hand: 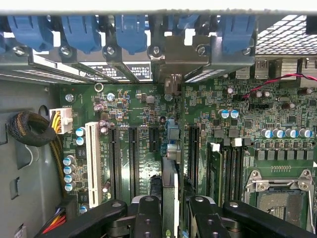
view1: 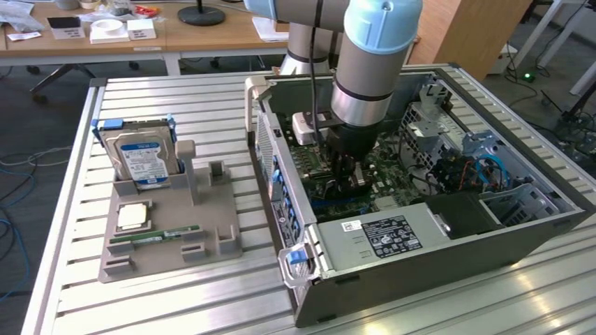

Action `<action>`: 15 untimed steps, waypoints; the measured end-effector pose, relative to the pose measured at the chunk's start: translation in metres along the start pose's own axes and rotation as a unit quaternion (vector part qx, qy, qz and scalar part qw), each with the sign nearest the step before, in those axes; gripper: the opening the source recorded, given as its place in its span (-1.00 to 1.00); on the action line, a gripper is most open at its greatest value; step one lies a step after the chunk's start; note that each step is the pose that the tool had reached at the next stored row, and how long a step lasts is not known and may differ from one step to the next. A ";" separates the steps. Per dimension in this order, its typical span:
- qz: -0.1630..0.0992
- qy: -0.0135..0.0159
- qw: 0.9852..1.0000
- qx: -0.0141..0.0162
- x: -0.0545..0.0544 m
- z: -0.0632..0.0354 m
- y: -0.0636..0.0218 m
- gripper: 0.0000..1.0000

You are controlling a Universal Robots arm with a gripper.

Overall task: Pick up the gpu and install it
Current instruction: 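Insert the gpu into the slot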

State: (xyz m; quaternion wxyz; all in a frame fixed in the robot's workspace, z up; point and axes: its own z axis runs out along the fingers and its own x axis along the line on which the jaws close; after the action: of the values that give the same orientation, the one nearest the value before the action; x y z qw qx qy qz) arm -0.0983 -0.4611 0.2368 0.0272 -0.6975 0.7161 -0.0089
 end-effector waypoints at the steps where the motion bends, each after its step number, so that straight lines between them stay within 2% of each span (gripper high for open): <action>1: 0.000 0.000 1.000 0.000 0.000 0.0000 0.0000 -0.47; 15: 0.000 -0.001 1.000 0.000 0.000 0.0004 0.0000 -0.47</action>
State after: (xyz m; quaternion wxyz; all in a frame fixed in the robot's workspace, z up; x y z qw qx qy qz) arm -0.0983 -0.4610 0.2364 0.0277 -0.6974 0.7161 -0.0086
